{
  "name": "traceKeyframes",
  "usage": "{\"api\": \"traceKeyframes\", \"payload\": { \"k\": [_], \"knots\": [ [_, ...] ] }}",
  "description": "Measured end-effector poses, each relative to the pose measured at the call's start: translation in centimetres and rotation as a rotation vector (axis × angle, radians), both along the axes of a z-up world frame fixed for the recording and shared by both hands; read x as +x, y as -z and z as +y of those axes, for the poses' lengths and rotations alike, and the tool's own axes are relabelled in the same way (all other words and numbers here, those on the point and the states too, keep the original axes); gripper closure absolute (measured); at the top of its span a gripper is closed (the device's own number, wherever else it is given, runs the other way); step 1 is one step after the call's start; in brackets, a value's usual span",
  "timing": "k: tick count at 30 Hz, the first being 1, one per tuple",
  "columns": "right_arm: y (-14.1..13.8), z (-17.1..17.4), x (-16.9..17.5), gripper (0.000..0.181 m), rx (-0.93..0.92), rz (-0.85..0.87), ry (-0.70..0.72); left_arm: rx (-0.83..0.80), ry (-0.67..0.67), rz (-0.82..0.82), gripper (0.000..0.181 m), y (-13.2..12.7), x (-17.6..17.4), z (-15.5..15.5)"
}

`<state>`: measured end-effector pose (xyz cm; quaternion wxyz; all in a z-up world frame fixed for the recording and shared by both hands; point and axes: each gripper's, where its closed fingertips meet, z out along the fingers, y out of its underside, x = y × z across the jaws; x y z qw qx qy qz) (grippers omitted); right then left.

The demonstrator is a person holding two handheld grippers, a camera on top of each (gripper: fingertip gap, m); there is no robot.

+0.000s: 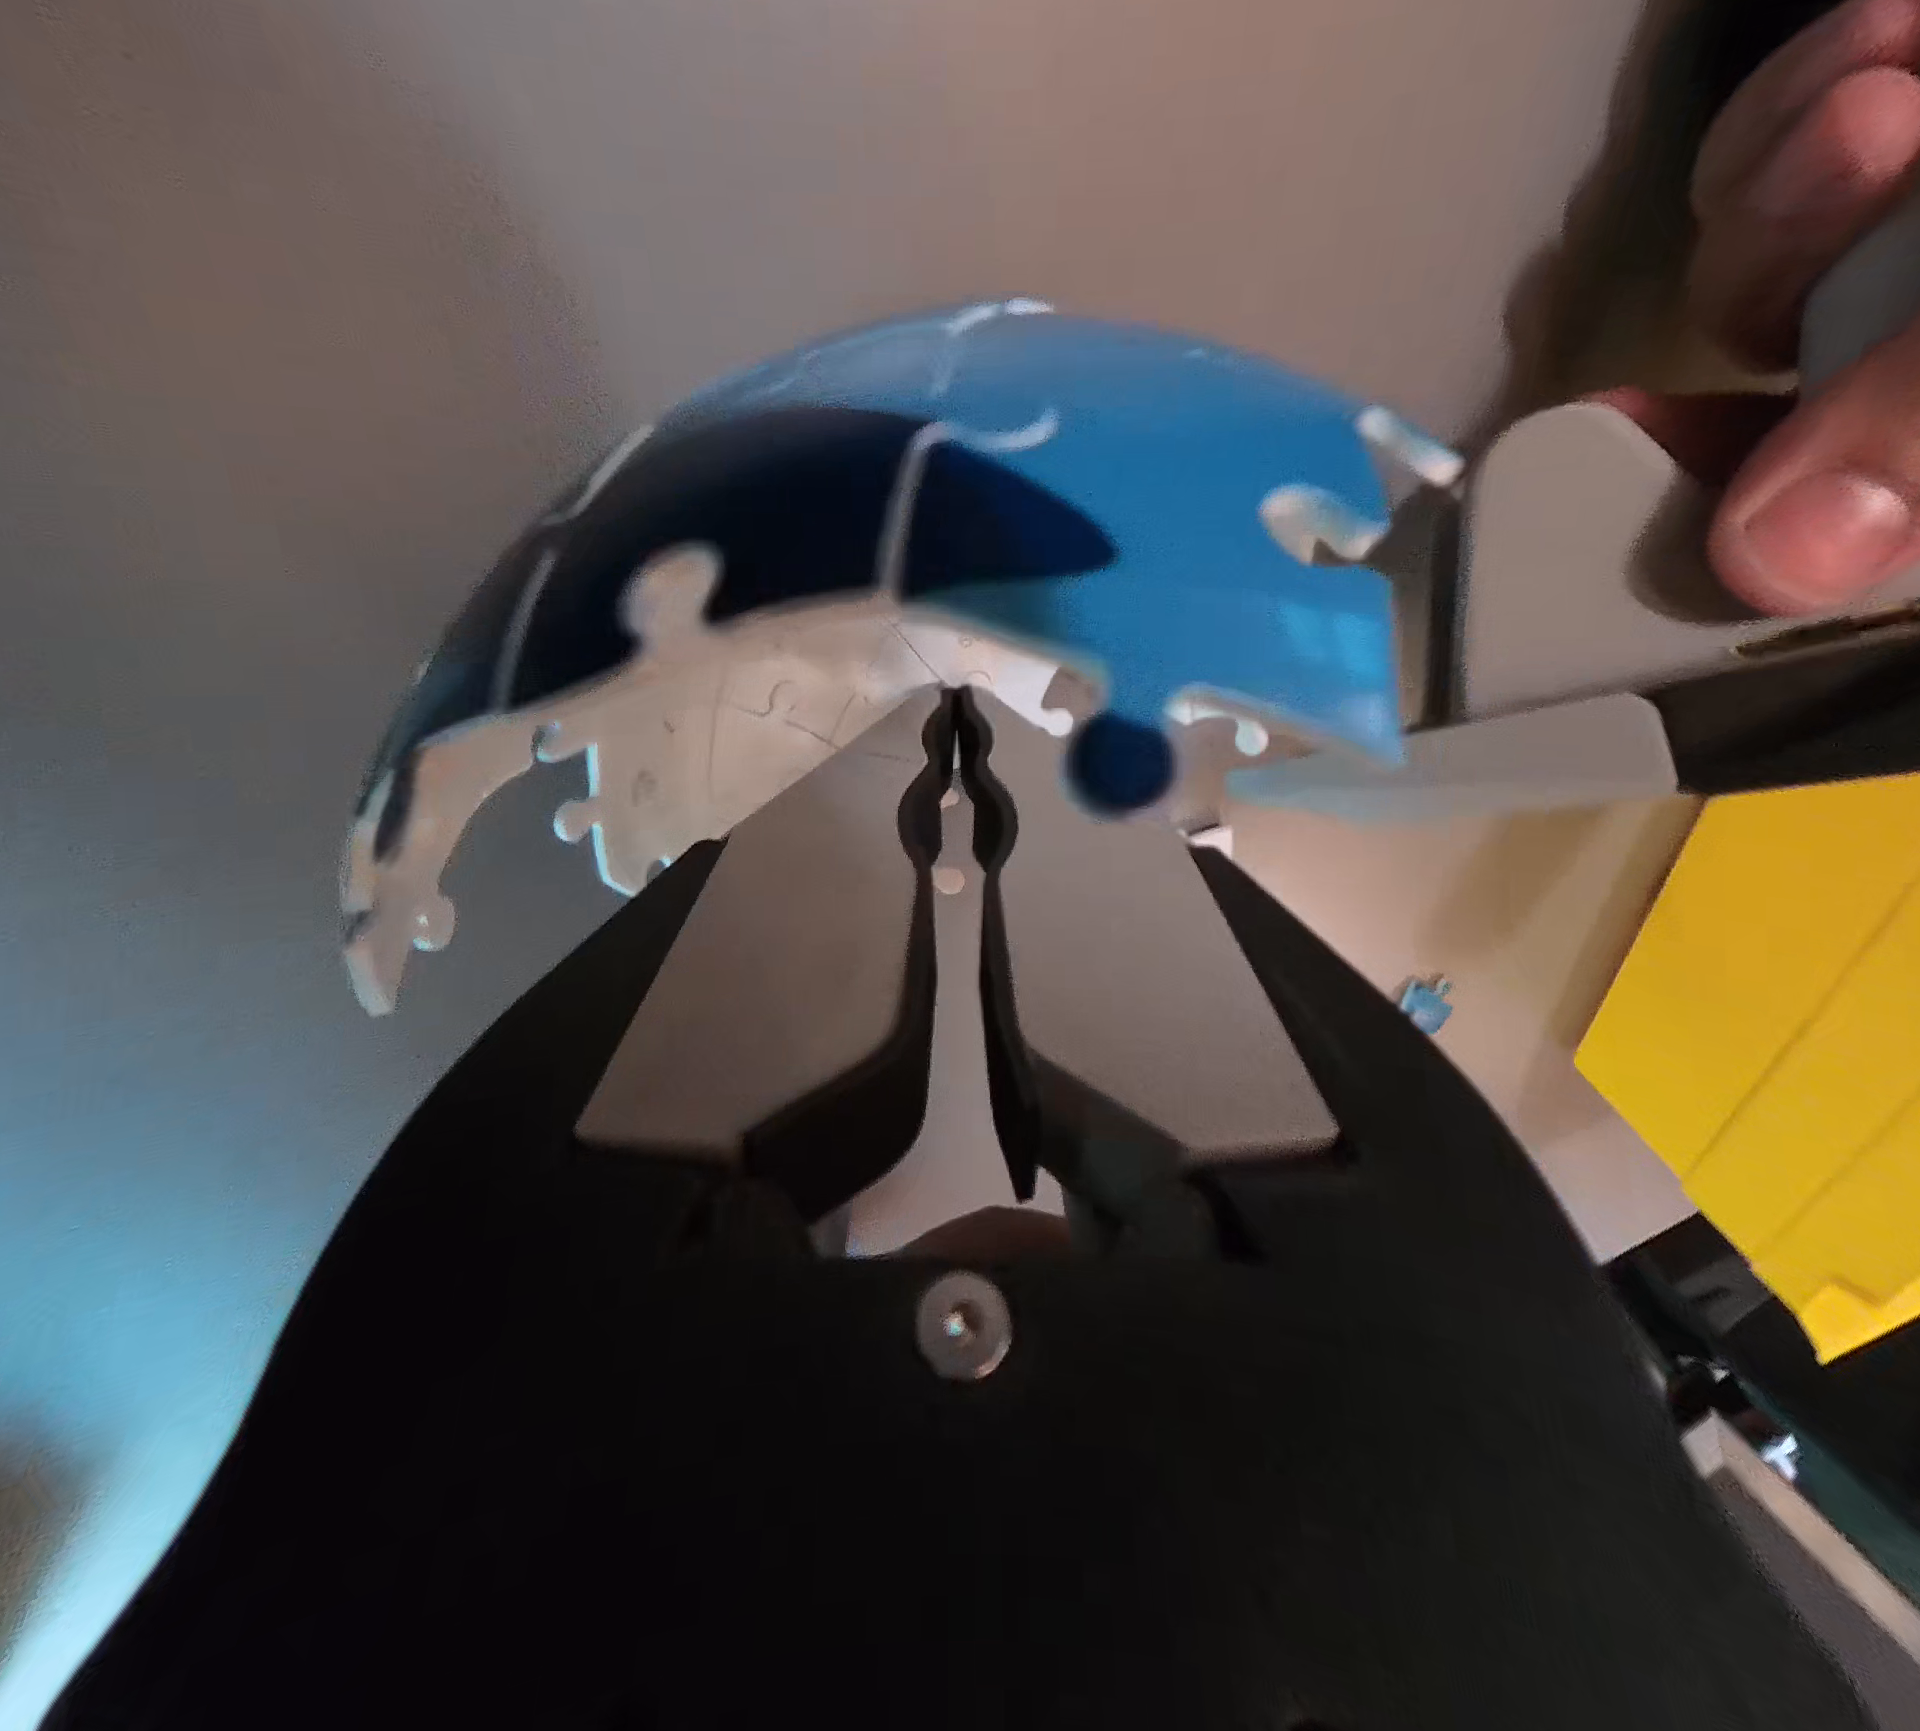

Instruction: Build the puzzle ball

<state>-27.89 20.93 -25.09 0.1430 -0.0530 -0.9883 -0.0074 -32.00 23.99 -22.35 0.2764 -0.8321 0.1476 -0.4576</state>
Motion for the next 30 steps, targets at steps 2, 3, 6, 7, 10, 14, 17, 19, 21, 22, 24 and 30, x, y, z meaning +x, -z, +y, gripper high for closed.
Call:
{"api": "traceKeyframes", "payload": {
  "k": [2,3,6,7,10,14,17,19,21,22,24,30],
  "knots": [
    [0.0,-0.2,-0.2,0.181,-0.013,-0.018,-0.027,0.010,-0.012,-0.028,0.181,-0.5,-0.2,0.1],
    [0.0,-0.3,-0.3,0.181,-0.027,-0.033,-0.034,0.017,-0.016,-0.044,0.181,-0.8,-0.2,0.1],
    [0.0,-0.3,-0.3,0.181,-0.056,-0.102,-0.050,0.003,-0.017,-0.064,0.181,-0.8,-0.2,0.0],
    [0.1,-0.3,-0.3,0.181,-0.051,-0.128,-0.061,-0.006,-0.017,-0.061,0.181,-0.7,-0.2,-0.1],
    [0.1,-0.3,-0.3,0.181,-0.015,-0.195,-0.091,0.000,-0.019,-0.064,0.181,-0.8,-0.3,-0.1],
    [0.1,-0.4,-0.3,0.181,0.029,-0.254,-0.111,-0.006,-0.019,-0.070,0.181,-0.7,-0.4,-0.3],
    [0.1,-0.3,-0.3,0.181,0.053,-0.288,-0.110,-0.007,-0.019,-0.085,0.181,-0.8,-0.4,-0.4],
    [0.1,-0.3,-0.3,0.181,0.058,-0.309,-0.098,-0.004,-0.019,-0.090,0.181,-1.0,-0.4,-0.5],
    [0.1,-0.3,-0.3,0.181,0.069,-0.312,-0.089,-0.003,-0.017,-0.090,0.181,-1.0,-0.4,-0.5],
    [0.0,-0.3,-0.3,0.181,0.076,-0.306,-0.084,-0.001,-0.016,-0.089,0.181,-1.0,-0.4,-0.6],
    [0.0,-0.3,-0.3,0.181,0.079,-0.283,-0.063,-0.002,-0.019,-0.085,0.181,-0.9,-0.4,-0.5],
    [-1.9,-0.6,-1.2,0.181,-0.048,-0.133,0.112,-0.003,-0.024,-0.083,0.181,-0.8,-0.4,-0.5]
  ]
}}
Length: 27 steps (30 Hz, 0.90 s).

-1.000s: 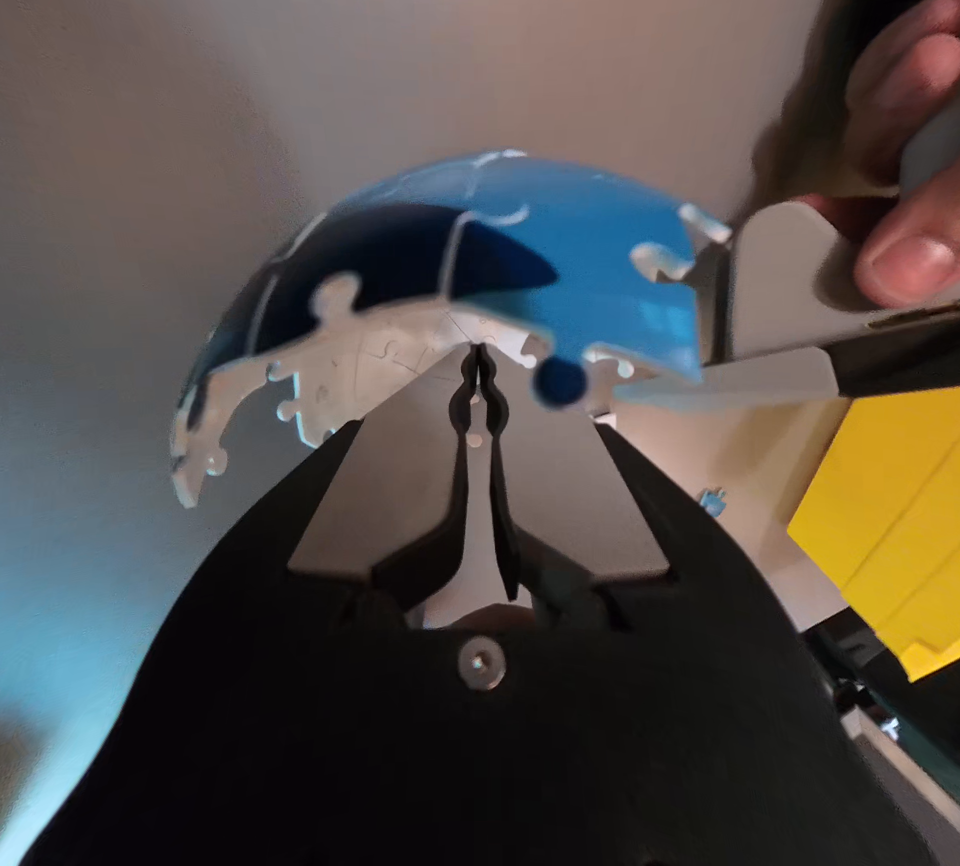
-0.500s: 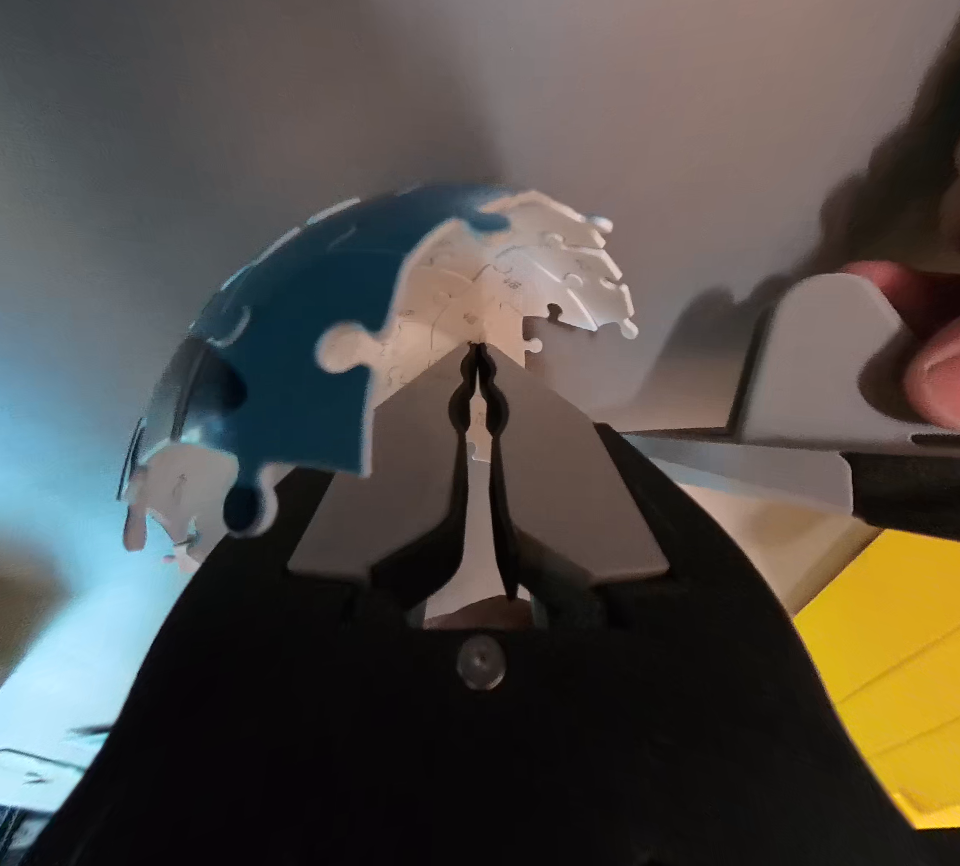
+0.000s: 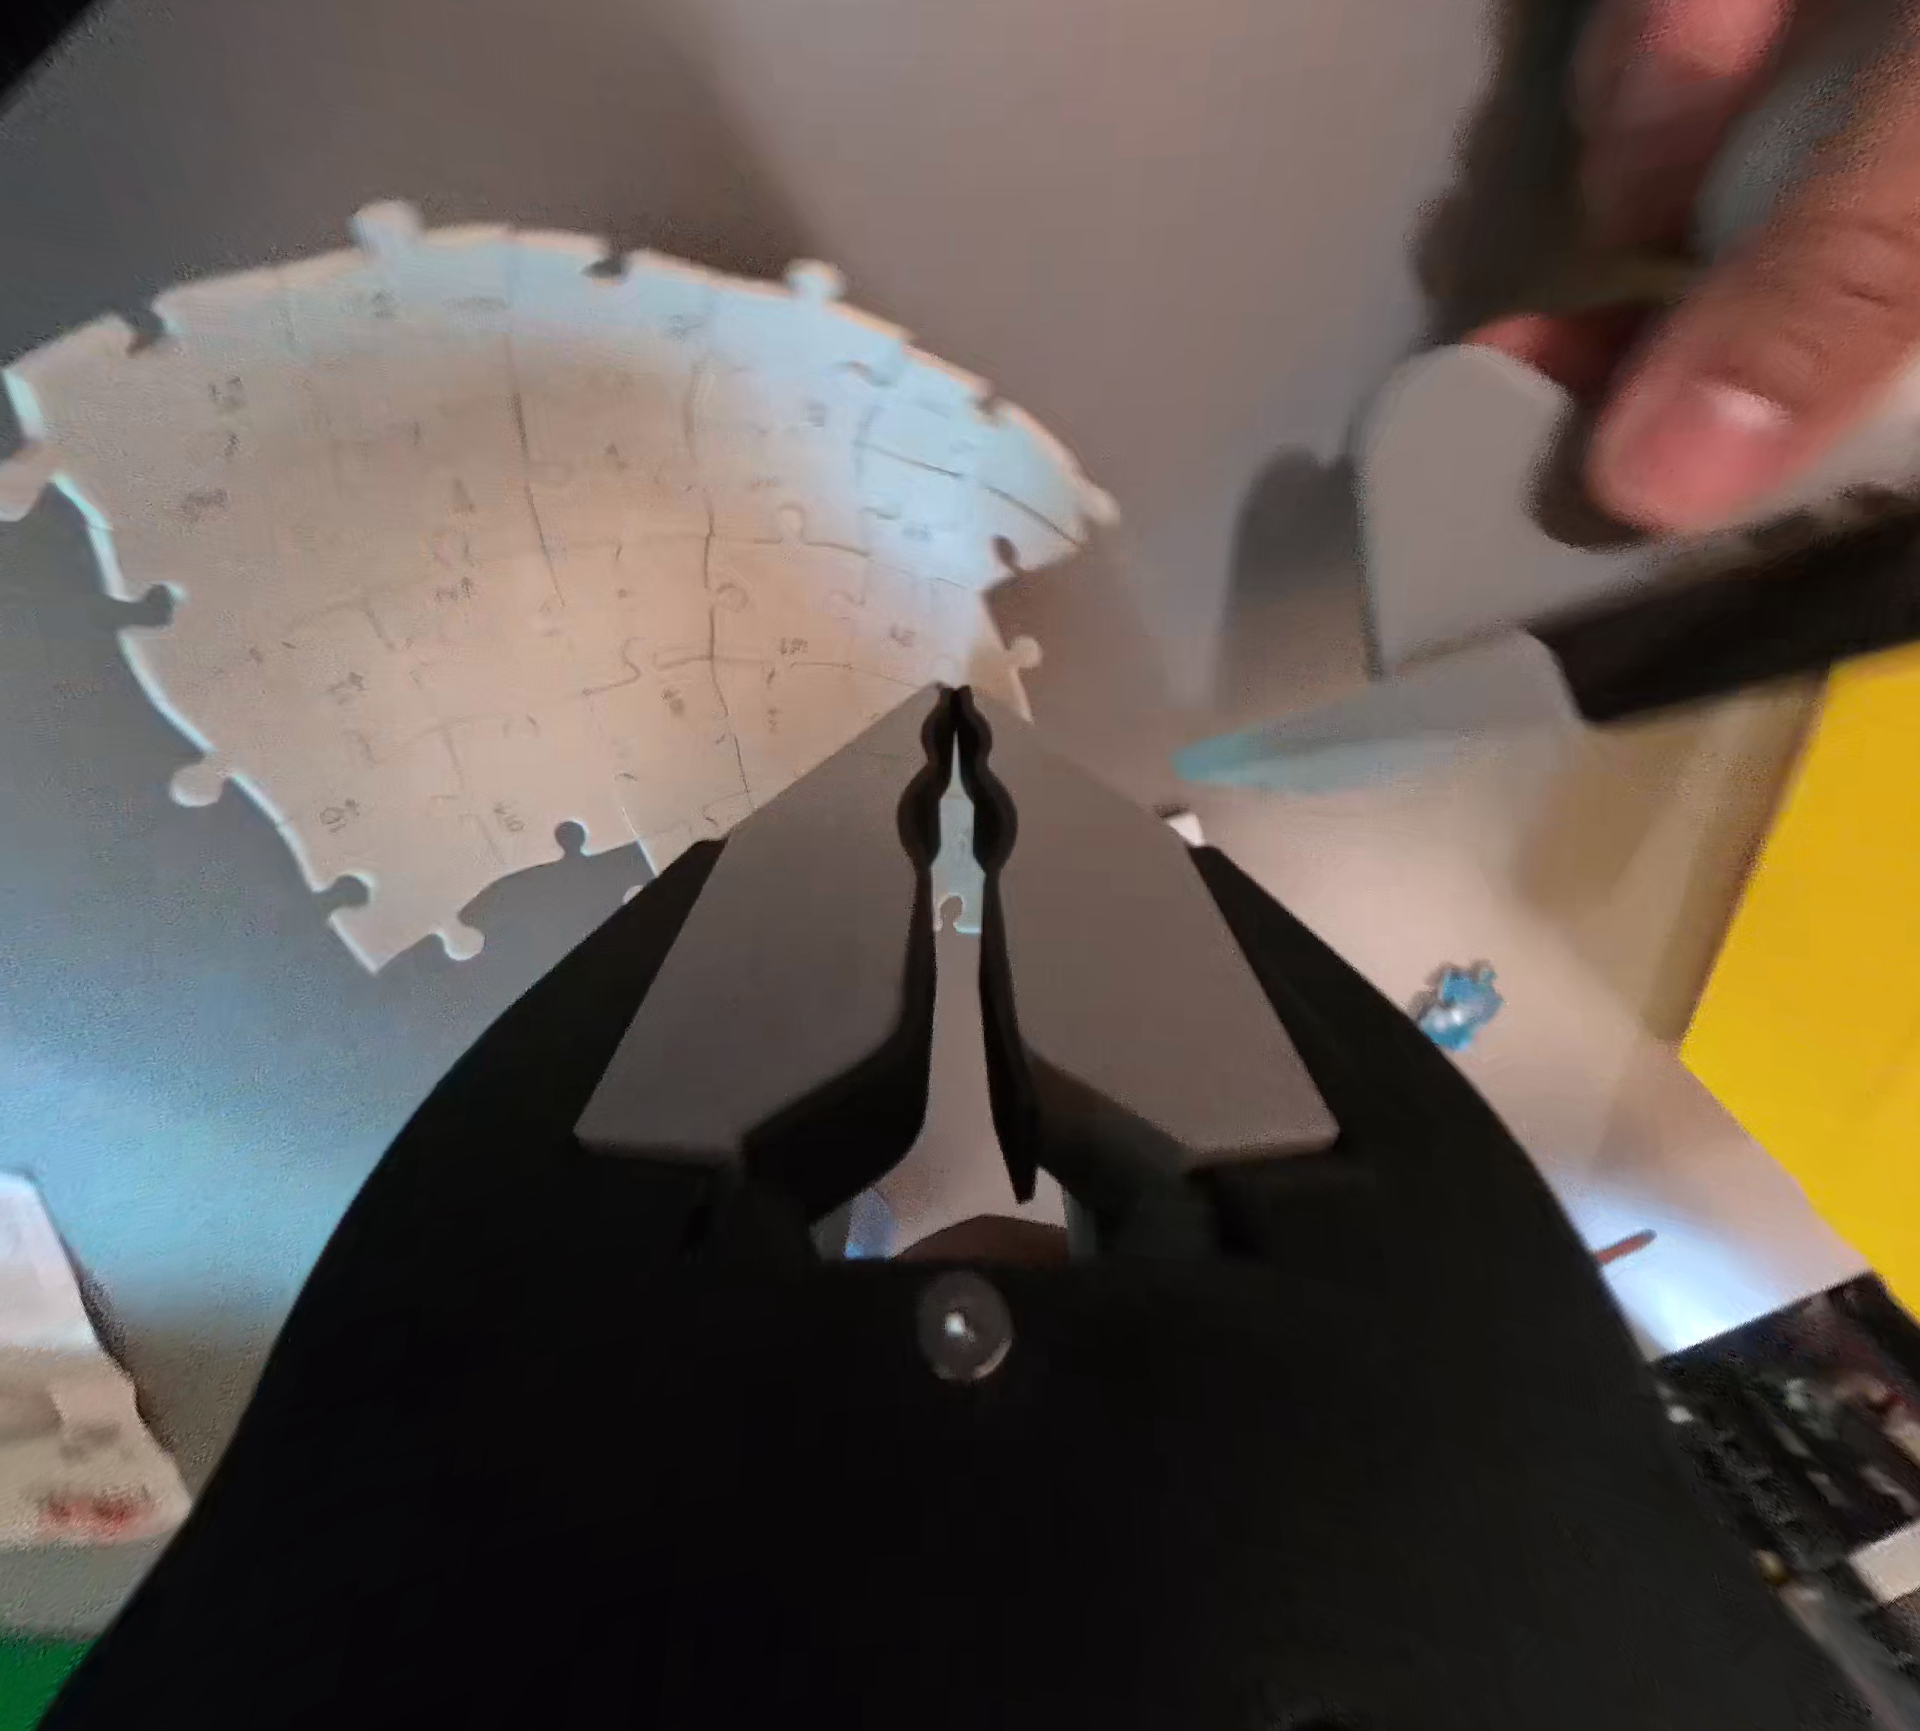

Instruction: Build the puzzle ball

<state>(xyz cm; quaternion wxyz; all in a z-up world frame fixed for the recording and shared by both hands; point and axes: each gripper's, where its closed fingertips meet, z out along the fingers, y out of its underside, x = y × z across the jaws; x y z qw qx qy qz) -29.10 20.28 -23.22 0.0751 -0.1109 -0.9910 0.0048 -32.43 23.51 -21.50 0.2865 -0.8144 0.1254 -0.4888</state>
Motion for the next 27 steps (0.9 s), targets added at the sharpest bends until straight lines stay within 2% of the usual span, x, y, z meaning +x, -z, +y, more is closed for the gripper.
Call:
{"api": "traceKeyframes", "payload": {
  "k": [7,11,14,18,21,27],
  "knots": [
    [-5.5,1.5,-1.1,0.181,-0.130,0.297,0.220,0.001,-0.004,0.000,0.181,0.0,0.0,0.0],
    [-7.8,2.9,-0.7,0.181,-0.161,0.462,0.335,-0.002,-0.002,-0.005,0.181,0.0,0.0,0.0],
    [-9.1,4.6,-0.1,0.181,-0.205,0.585,0.475,-0.002,-0.001,-0.007,0.181,0.0,0.0,0.0],
    [-9.1,6.8,1.6,0.181,-0.312,0.715,0.696,-0.005,-0.003,-0.017,0.181,0.0,0.0,0.1],
    [-7.8,8.0,3.5,0.181,-0.395,0.776,0.866,-0.006,-0.002,-0.021,0.181,0.0,0.0,0.0],
    [-5.4,8.2,7.3,0.181,-0.559,0.849,1.094,-0.013,0.007,-0.027,0.181,-0.1,0.1,-0.2]
  ]
}}
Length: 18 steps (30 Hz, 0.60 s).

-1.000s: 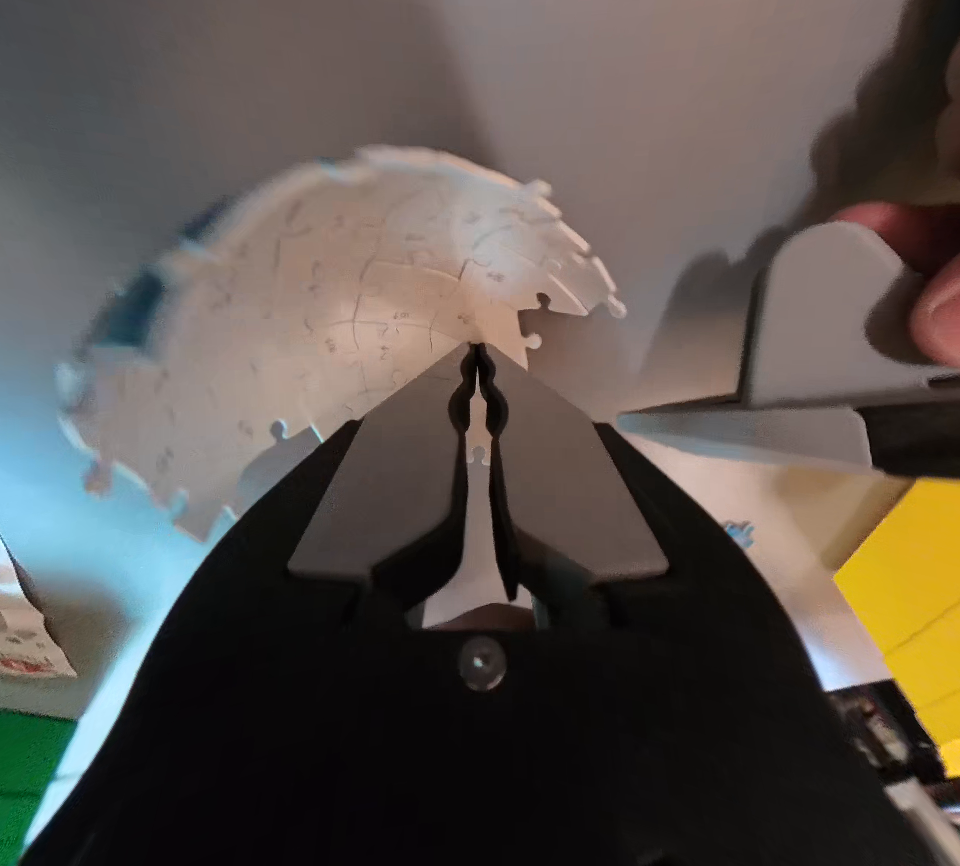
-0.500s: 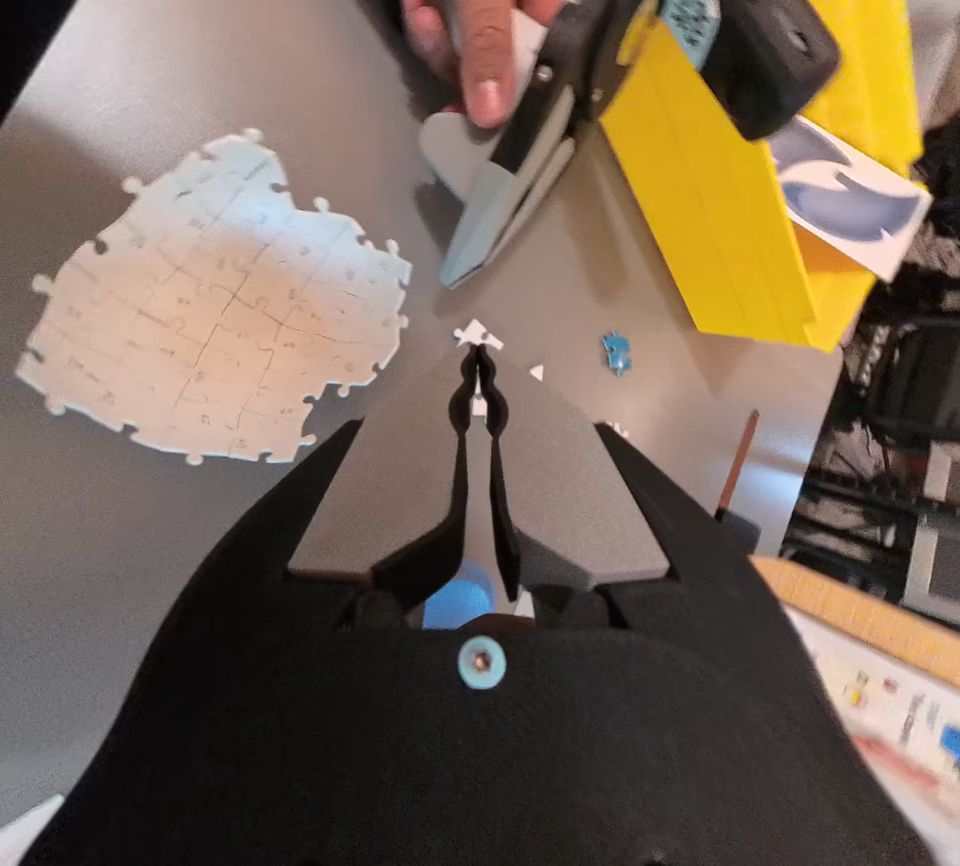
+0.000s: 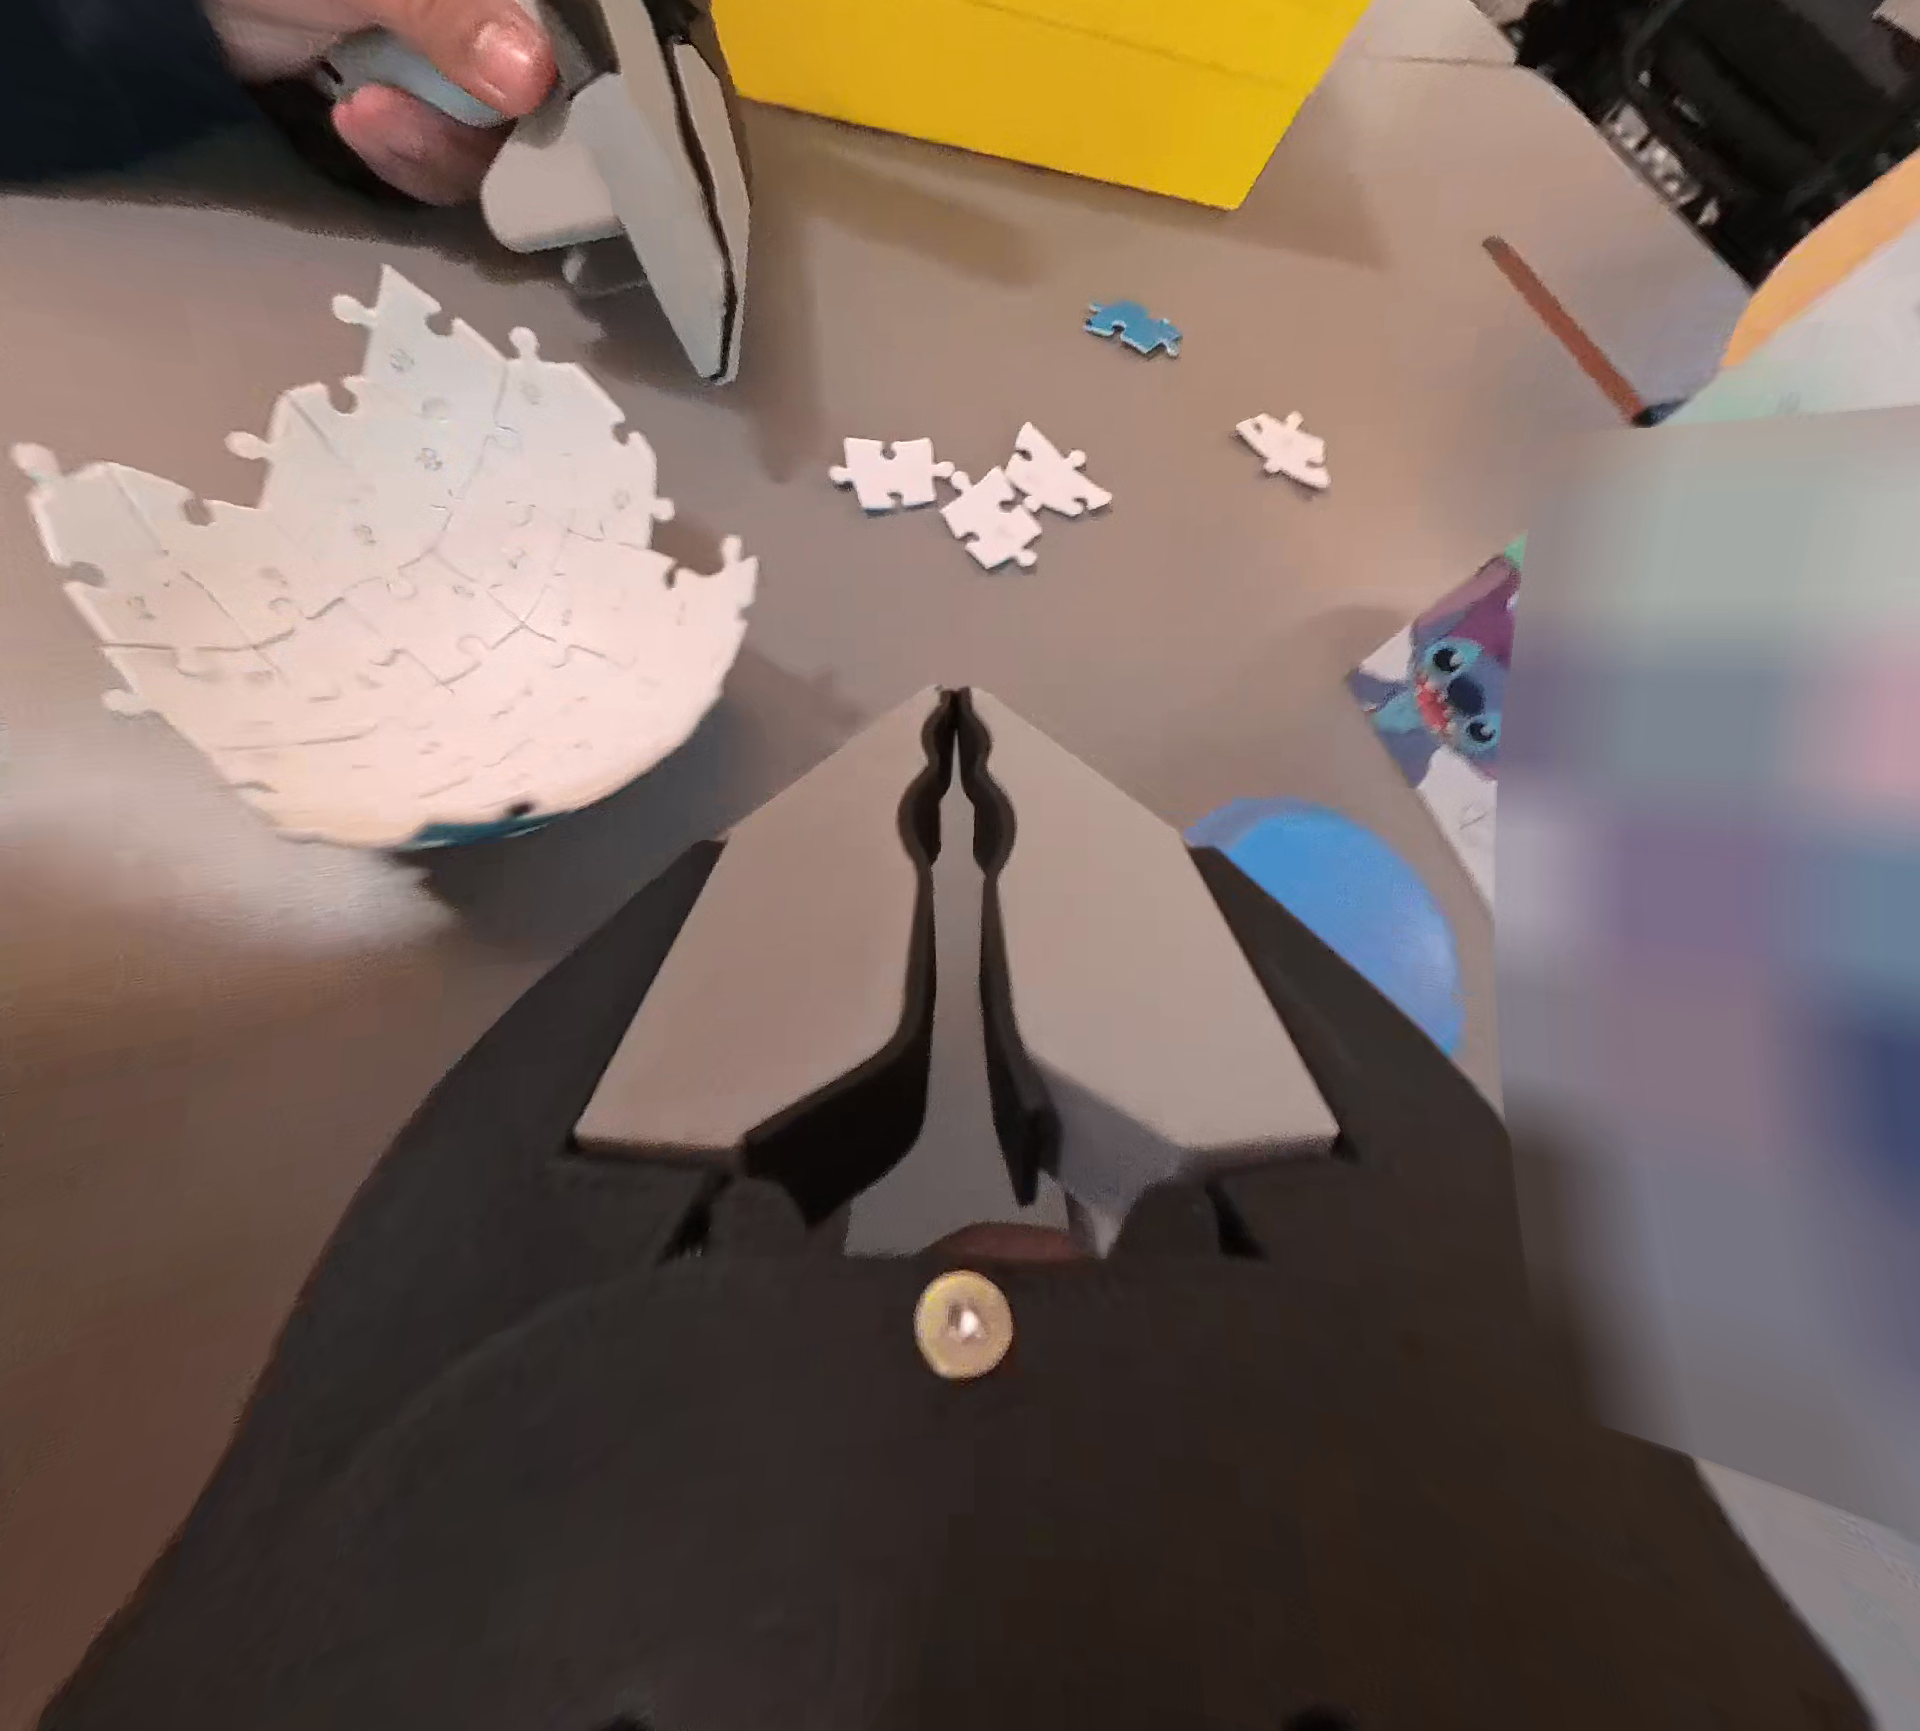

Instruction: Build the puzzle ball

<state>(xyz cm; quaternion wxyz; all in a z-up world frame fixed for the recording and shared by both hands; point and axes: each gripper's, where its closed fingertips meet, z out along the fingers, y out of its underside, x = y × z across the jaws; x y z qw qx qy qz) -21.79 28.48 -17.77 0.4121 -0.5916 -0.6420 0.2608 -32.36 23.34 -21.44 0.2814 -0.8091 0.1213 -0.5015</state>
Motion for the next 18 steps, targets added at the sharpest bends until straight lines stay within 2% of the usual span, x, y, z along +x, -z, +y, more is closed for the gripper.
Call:
{"api": "traceKeyframes", "payload": {
  "k": [8,14,18],
  "knots": [
    [0.2,-4.0,1.4,0.181,-0.174,0.153,-0.011,0.017,-0.040,0.068,0.181,0.1,-0.7,-1.1],
    [0.1,-5.6,0.9,0.181,-0.192,0.164,-0.077,0.017,-0.076,0.069,0.181,-0.3,-1.7,-2.0],
    [1.0,-6.7,0.6,0.181,-0.181,0.128,-0.098,0.021,-0.092,0.069,0.181,-0.5,-2.2,-2.6]
  ]
}}
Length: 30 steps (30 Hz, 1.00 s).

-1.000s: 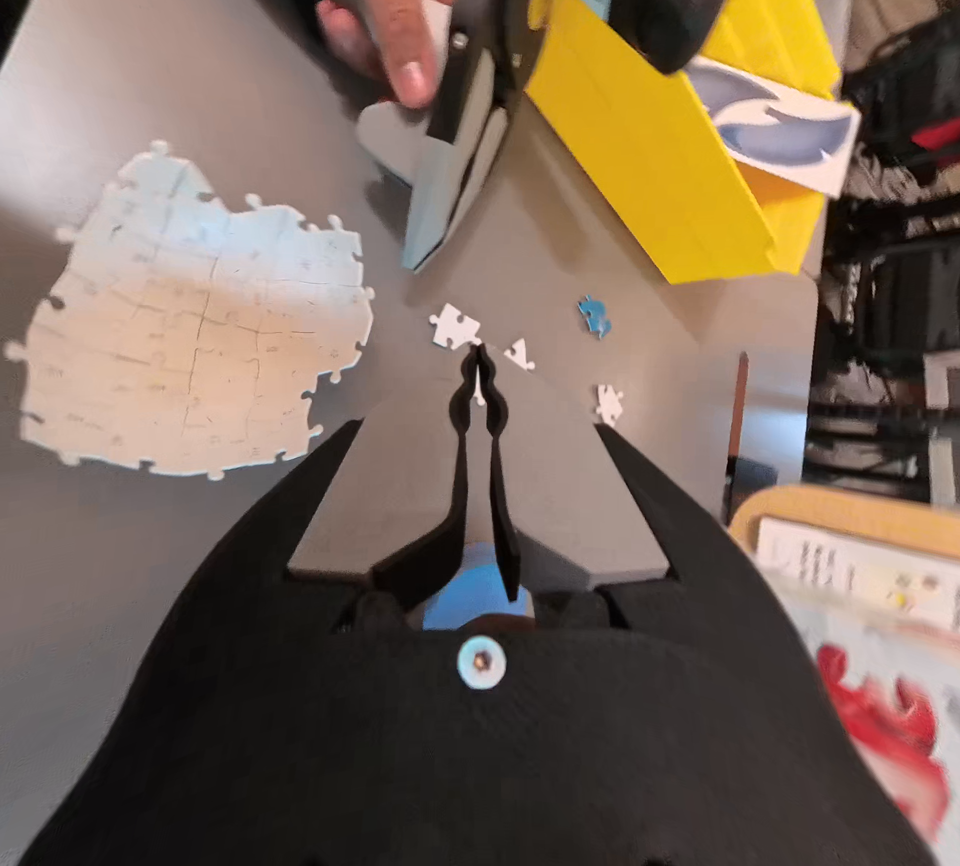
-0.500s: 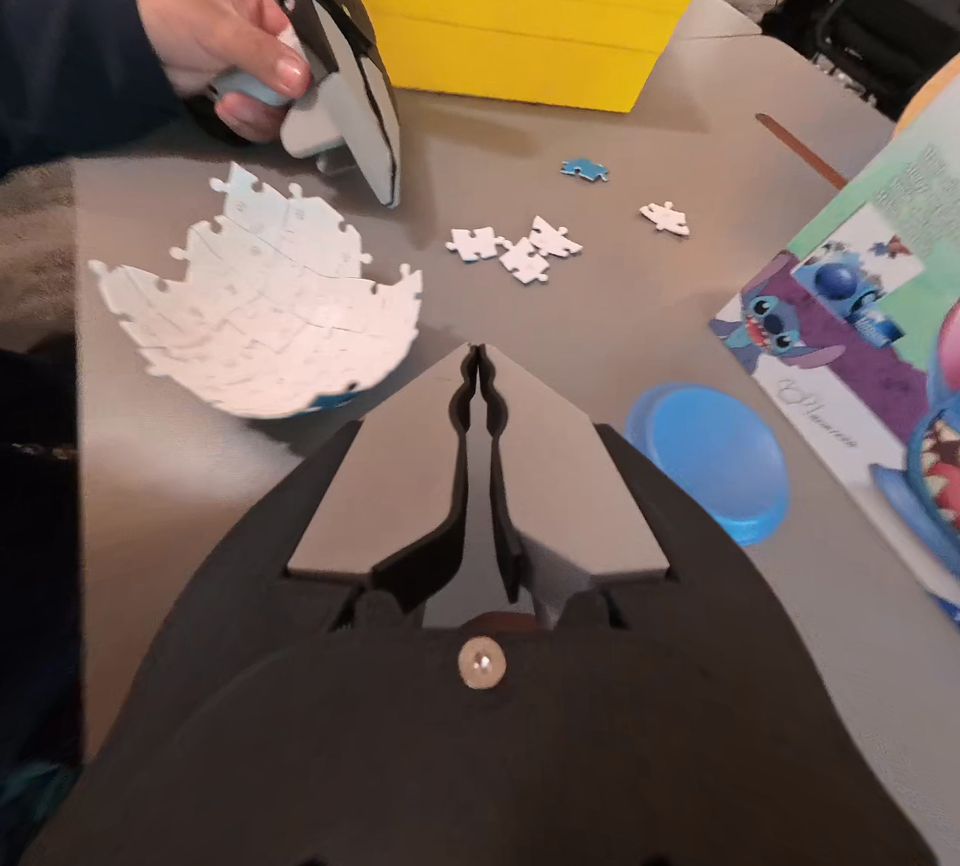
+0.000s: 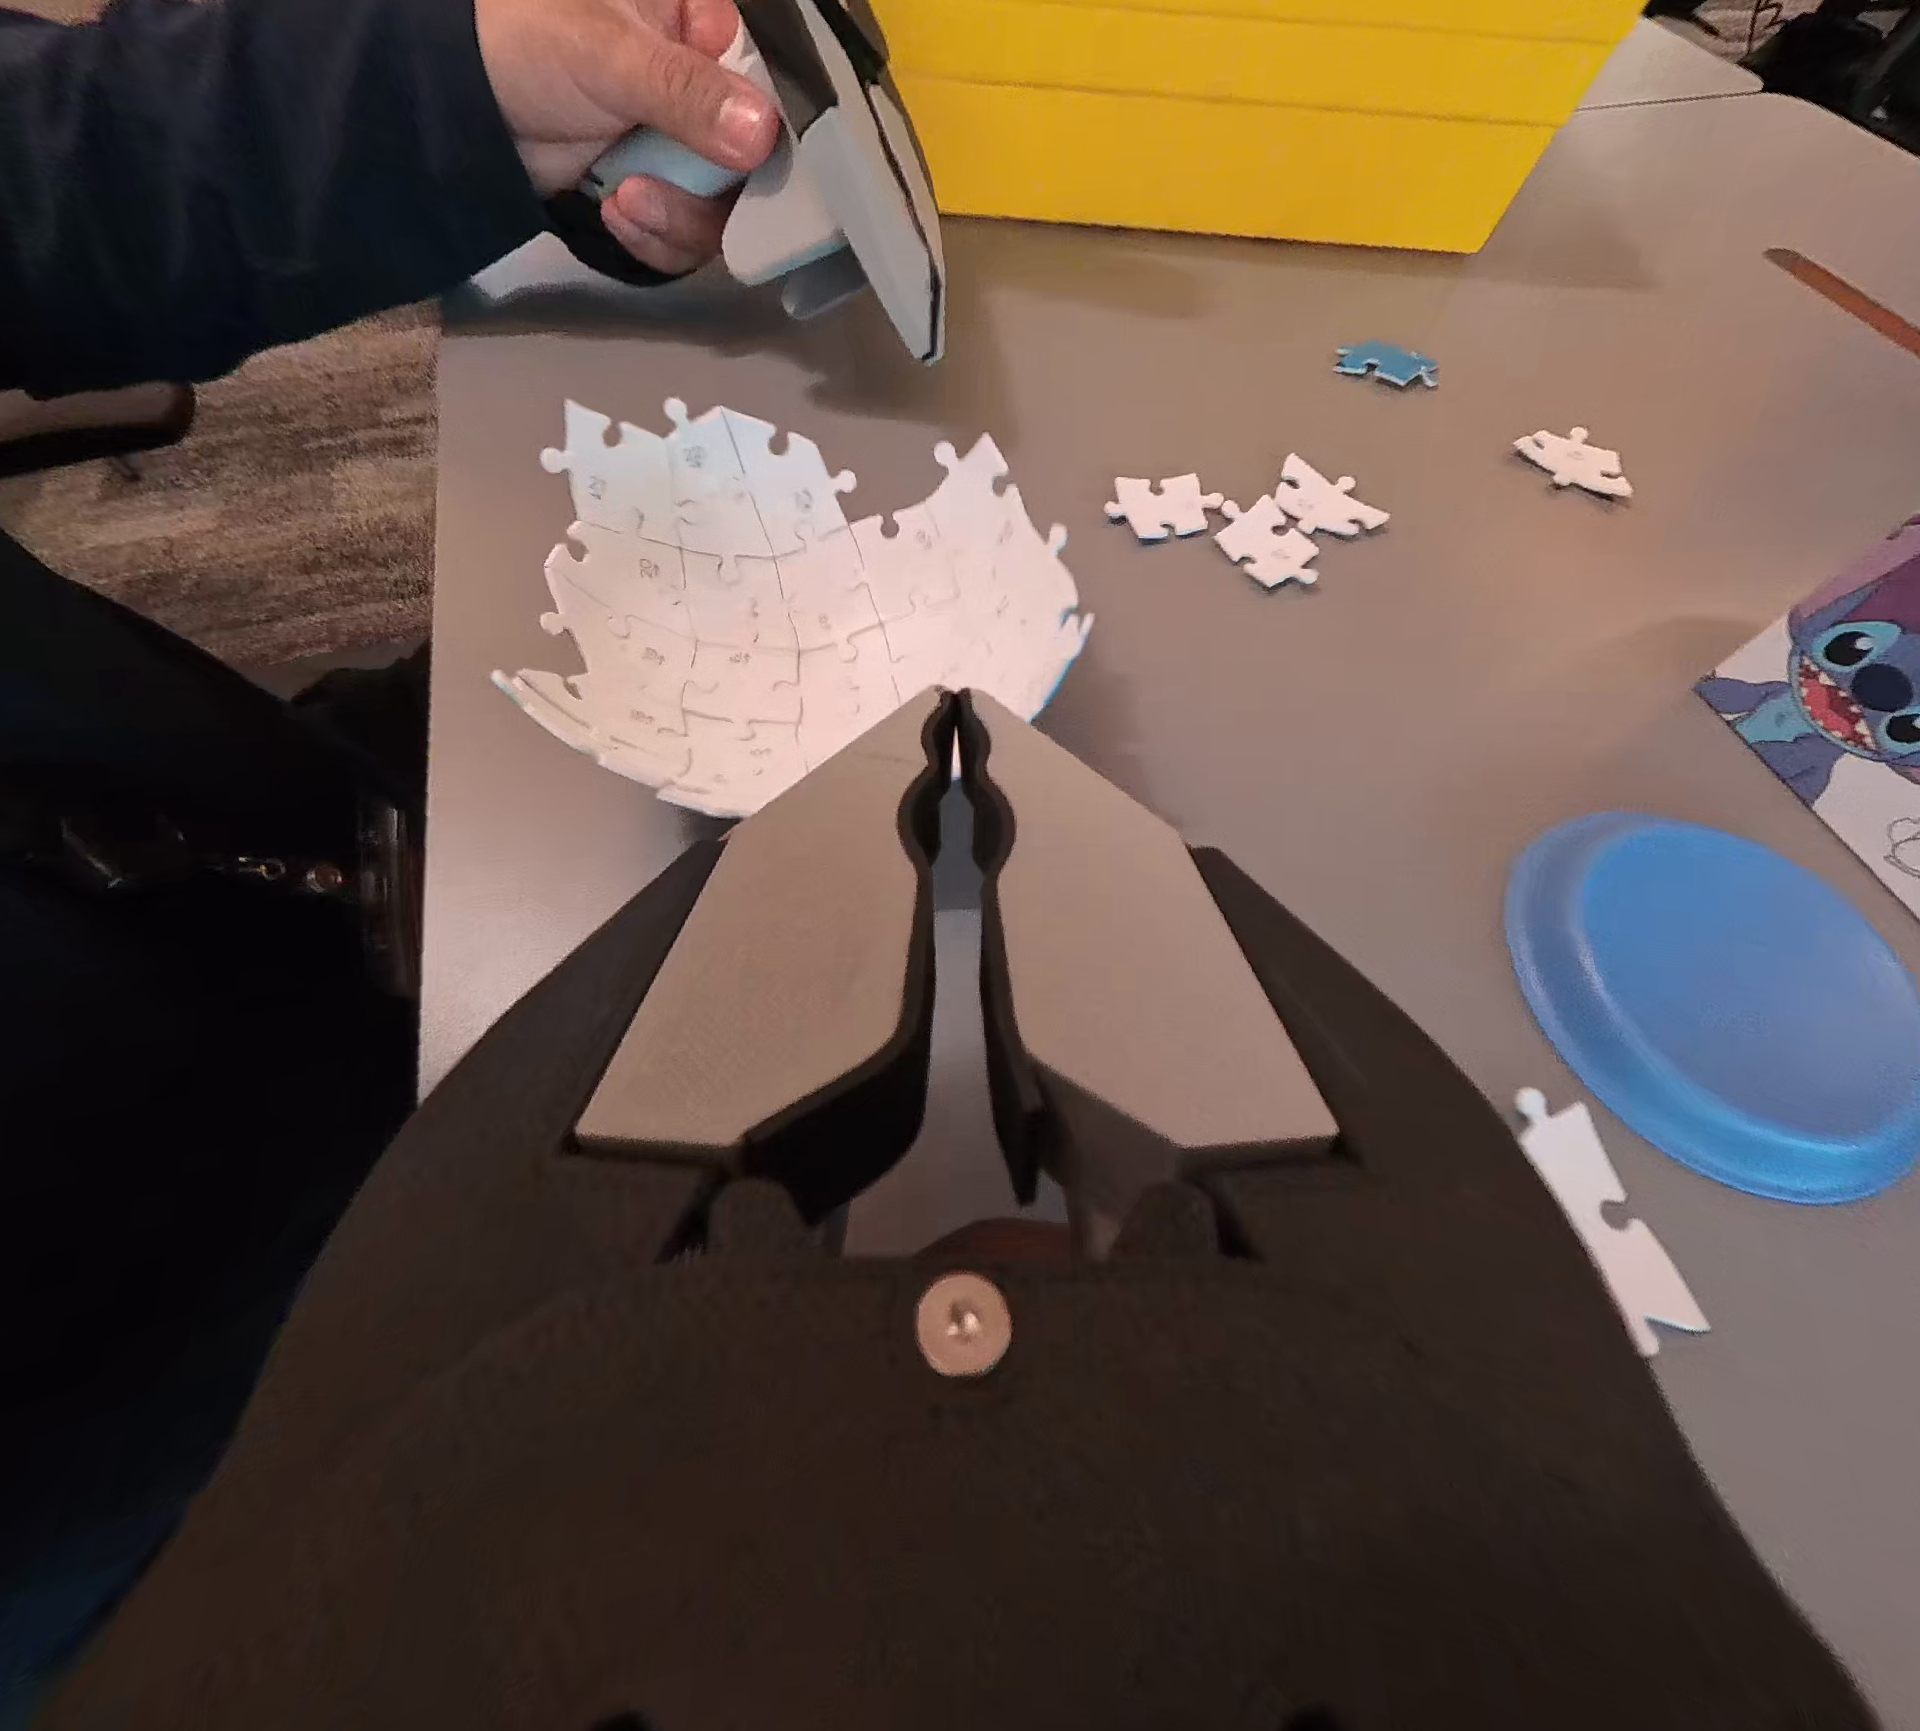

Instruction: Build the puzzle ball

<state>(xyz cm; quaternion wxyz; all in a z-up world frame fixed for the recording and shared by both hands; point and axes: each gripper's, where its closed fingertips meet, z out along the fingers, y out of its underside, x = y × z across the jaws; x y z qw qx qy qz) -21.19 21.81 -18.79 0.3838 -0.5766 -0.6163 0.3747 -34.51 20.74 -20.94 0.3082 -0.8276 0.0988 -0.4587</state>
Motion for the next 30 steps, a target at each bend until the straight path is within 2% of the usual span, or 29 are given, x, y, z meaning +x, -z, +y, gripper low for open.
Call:
{"api": "traceKeyframes", "payload": {
  "k": [8,30],
  "knots": [
    [2.2,-1.6,0.0,0.181,0.009,-0.070,-0.001,-0.001,0.006,-0.015,0.181,0.2,0.0,-0.8],
    [2.0,-6.4,0.3,0.181,0.012,-0.060,-0.026,0.011,0.013,-0.027,0.181,0.3,-0.5,-0.8]
  ]
}}
